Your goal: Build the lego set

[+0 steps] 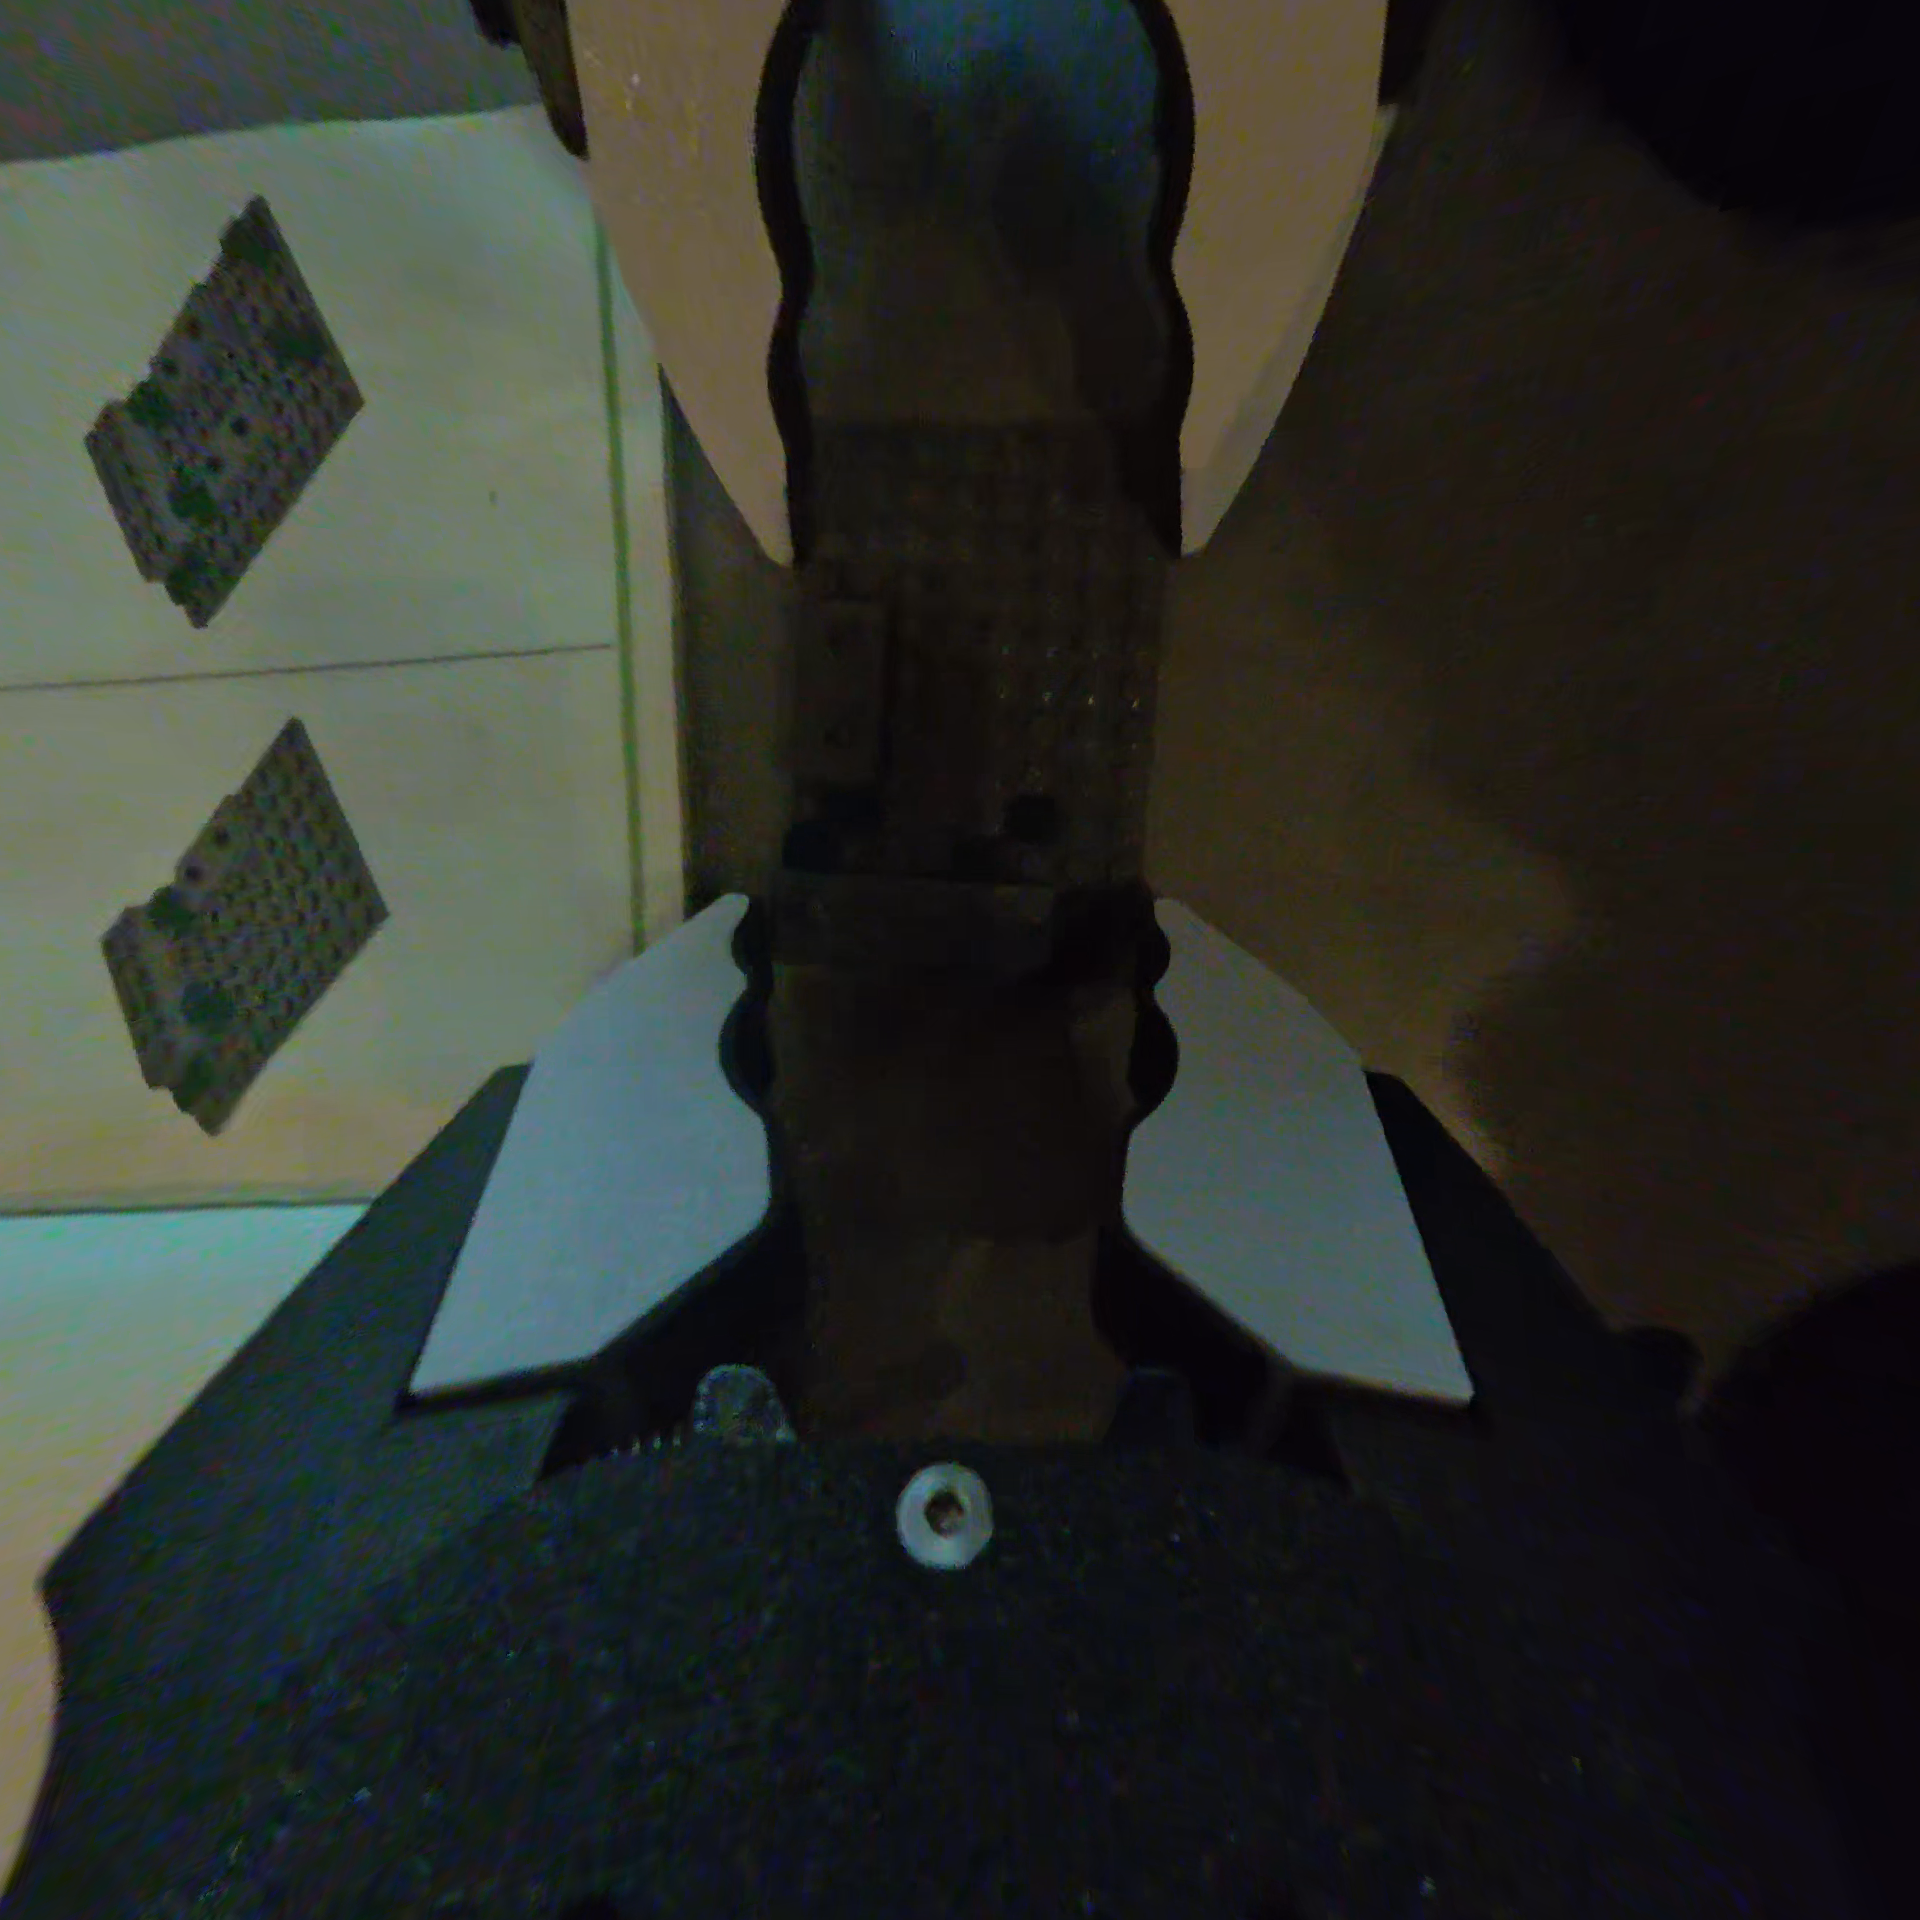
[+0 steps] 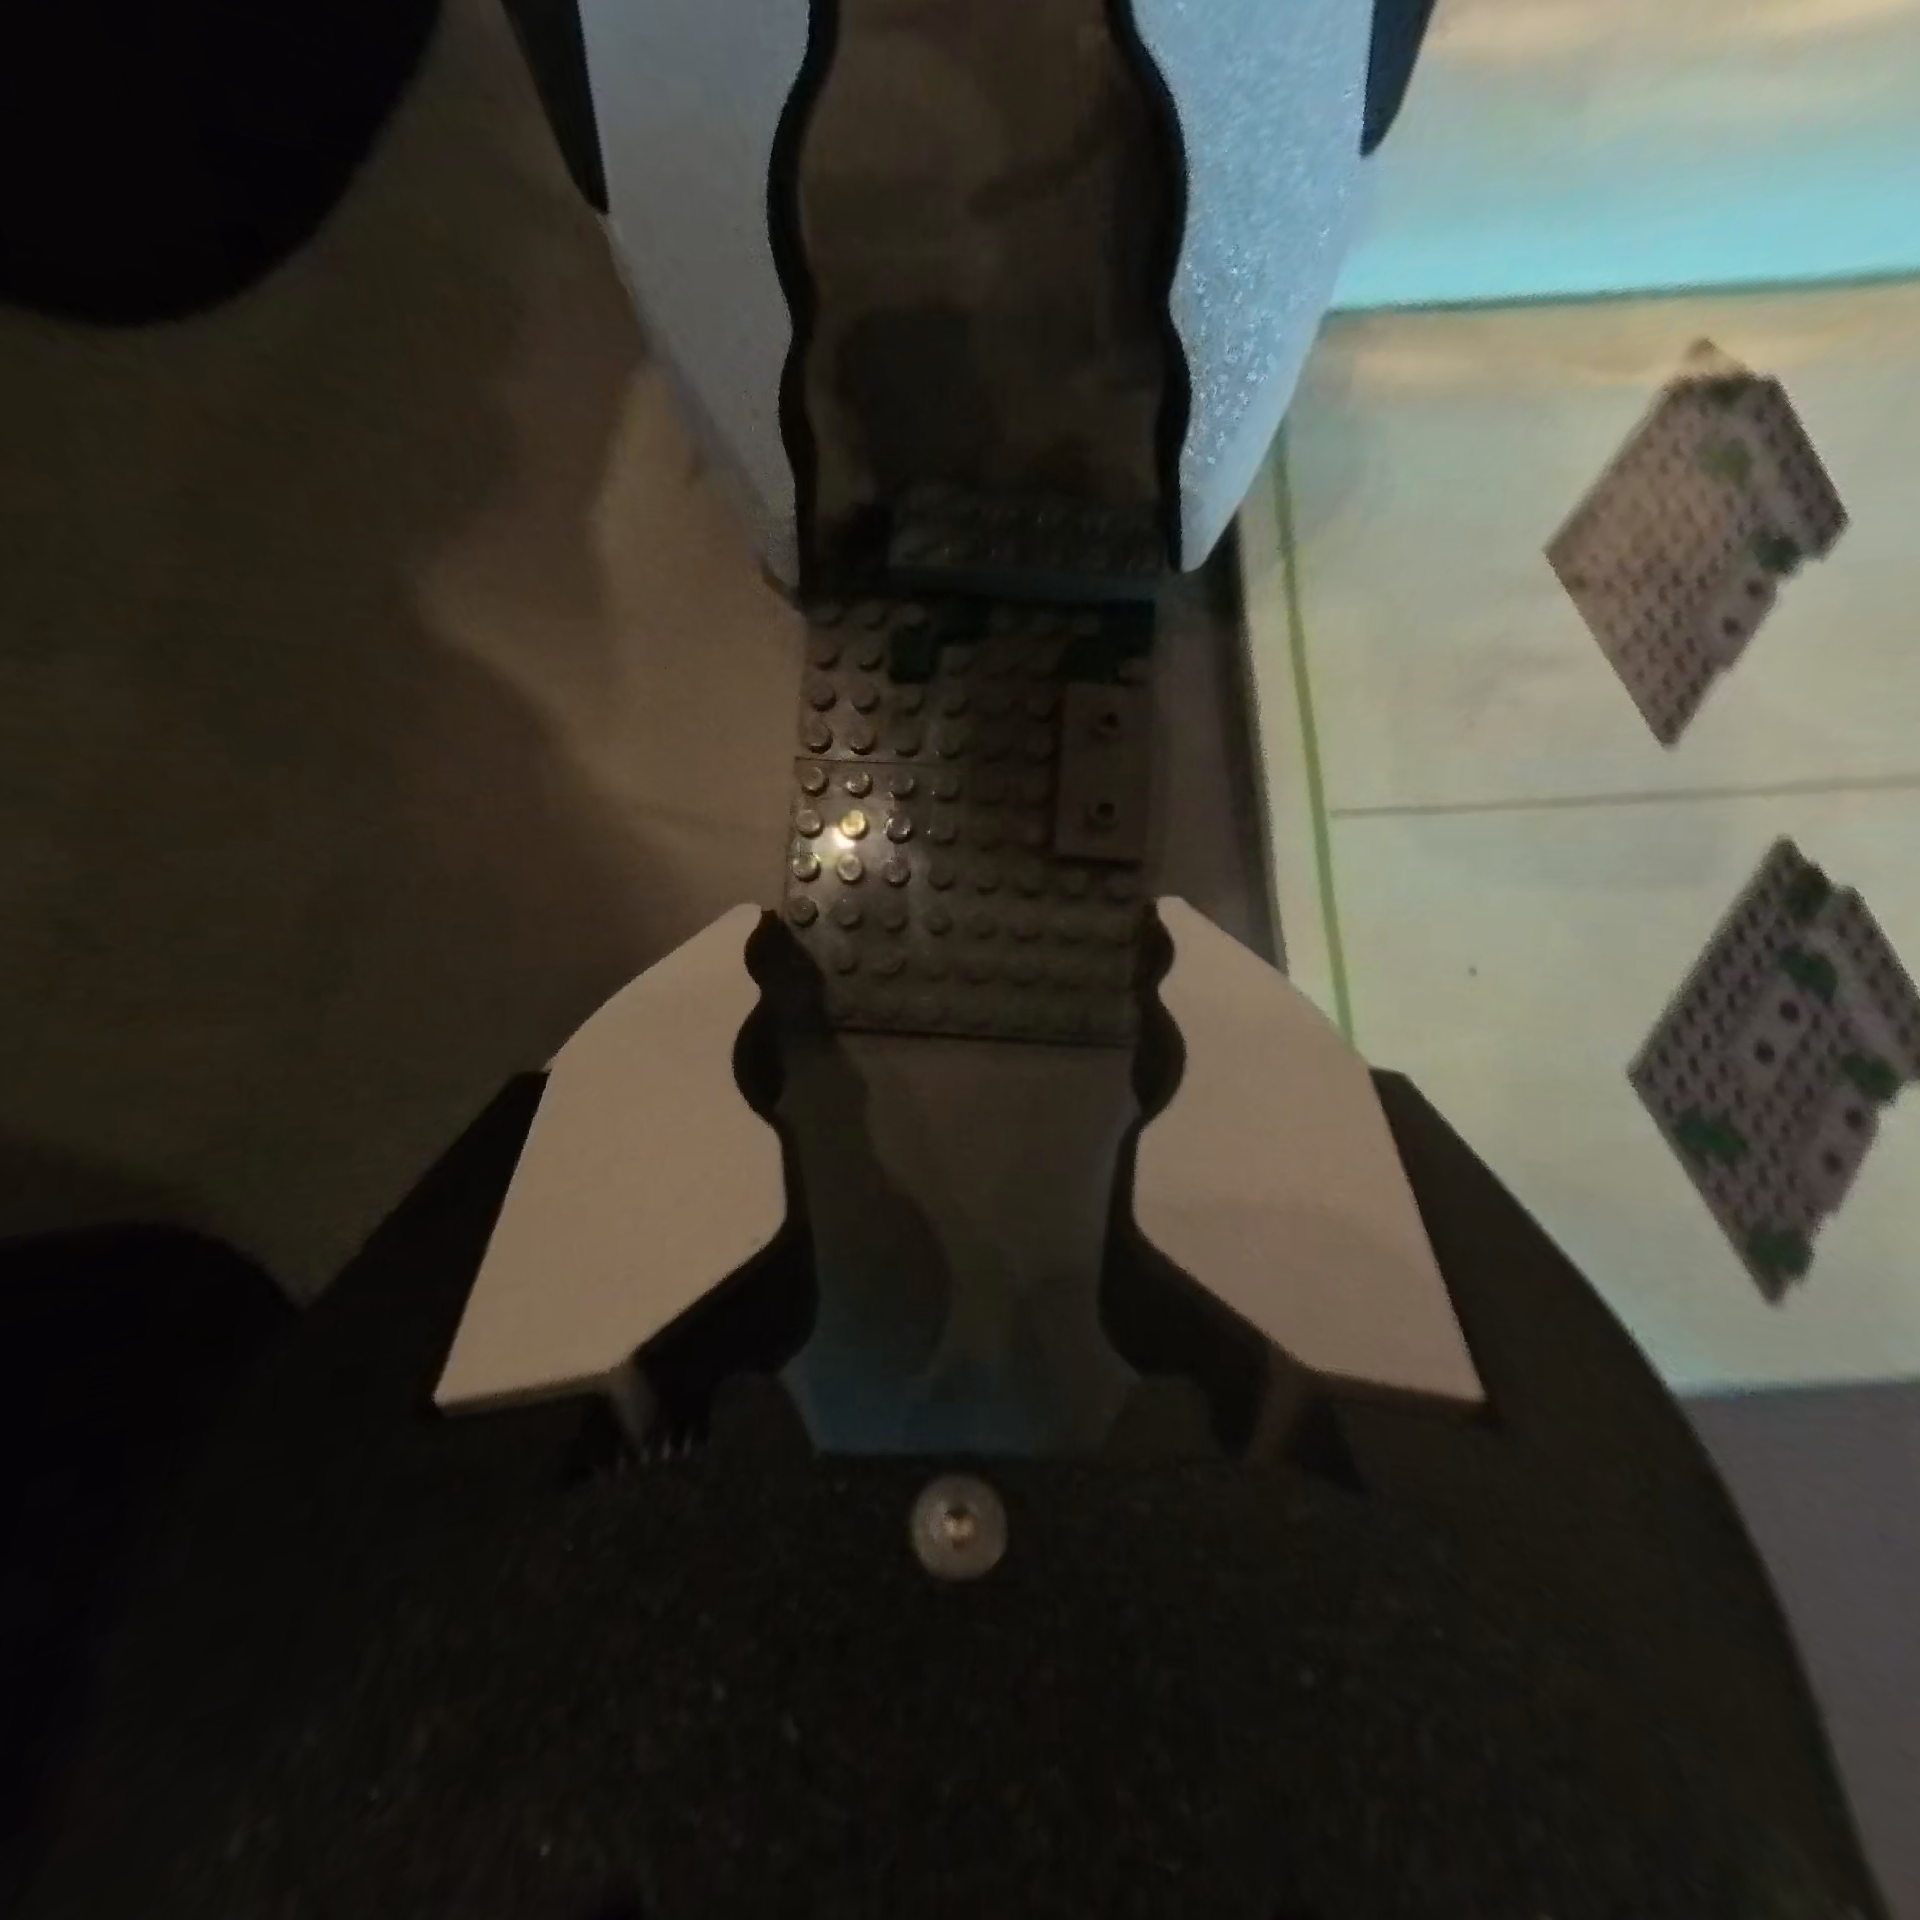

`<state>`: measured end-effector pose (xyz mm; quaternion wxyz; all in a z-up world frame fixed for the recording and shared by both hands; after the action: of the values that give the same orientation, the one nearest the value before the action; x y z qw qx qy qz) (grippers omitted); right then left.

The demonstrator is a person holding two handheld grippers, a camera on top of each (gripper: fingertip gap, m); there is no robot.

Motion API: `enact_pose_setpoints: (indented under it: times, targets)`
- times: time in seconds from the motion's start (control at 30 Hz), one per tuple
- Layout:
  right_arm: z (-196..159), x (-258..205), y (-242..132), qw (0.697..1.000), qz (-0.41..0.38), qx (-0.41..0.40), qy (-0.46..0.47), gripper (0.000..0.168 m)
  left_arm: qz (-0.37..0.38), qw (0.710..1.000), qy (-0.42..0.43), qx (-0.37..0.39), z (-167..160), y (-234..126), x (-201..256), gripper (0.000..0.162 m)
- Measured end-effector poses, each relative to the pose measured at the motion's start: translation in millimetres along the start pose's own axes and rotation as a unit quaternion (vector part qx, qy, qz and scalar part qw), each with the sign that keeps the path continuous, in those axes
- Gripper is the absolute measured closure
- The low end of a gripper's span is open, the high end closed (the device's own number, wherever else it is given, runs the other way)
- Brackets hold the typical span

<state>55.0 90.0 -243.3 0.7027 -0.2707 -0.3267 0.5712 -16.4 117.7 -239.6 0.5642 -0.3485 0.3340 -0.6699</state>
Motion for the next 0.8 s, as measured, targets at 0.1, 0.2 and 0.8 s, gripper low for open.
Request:
enact_pose_setpoints:
  times: [0.1, 0.2, 0.8]
  targets:
    - [8.5, -7.0, 5.5, 0.999, 0.026, 0.021, -0.024, 0.103, 0.014, 1.000, -0.012, -0.018, -11.5, -6.1, 13.0, 0.095]
    - [17.4, -13.3, 12.5, 0.998, 0.028, 0.027, -0.038, 0.103, 0.028, 0.999, -0.025, -0.025, -22.4, -13.4, 22.5, 0.095]
    - [57.9, -8.9, 33.9, 0.997, -0.026, -0.020, -0.065, 0.168, 0.054, 0.996, -0.059, 0.032, -45.6, -35.8, 38.7, 0.095]
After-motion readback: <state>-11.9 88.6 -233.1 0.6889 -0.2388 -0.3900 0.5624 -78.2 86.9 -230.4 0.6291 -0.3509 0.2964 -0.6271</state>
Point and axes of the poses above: each gripper's, where its closed fingertips meet, y out along the fingers, z out of its top, x = y × z across the jaws, the point moved 2 cm from there along -y, back along the fingers, and after that the axes turned 15 degrees about -y, right-handed, at the moved point
